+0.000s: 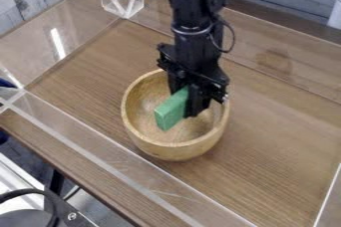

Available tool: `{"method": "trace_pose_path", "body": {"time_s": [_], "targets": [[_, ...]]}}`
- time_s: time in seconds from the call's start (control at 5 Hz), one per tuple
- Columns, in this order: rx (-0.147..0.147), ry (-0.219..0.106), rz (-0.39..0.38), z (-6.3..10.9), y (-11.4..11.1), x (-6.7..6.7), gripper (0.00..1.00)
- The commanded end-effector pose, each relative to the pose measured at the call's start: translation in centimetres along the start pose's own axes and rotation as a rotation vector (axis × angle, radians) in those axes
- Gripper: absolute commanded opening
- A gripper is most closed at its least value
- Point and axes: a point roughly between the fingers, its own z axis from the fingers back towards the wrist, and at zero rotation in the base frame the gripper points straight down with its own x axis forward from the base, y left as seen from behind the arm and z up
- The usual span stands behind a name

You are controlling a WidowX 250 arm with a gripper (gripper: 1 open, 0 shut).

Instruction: Remove the green block from inside the brown bowl and put it on the table

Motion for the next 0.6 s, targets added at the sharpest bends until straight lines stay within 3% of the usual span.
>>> {"method": "trace_pose_path", "body": {"time_s": [0.0, 0.4], "targets": [[0.008, -0.083, -0.044, 1.6, -1.7, 1.9, 0.0], [-0.007, -0.075, -0.119, 0.2, -6.3, 3.3, 0.0]]}}
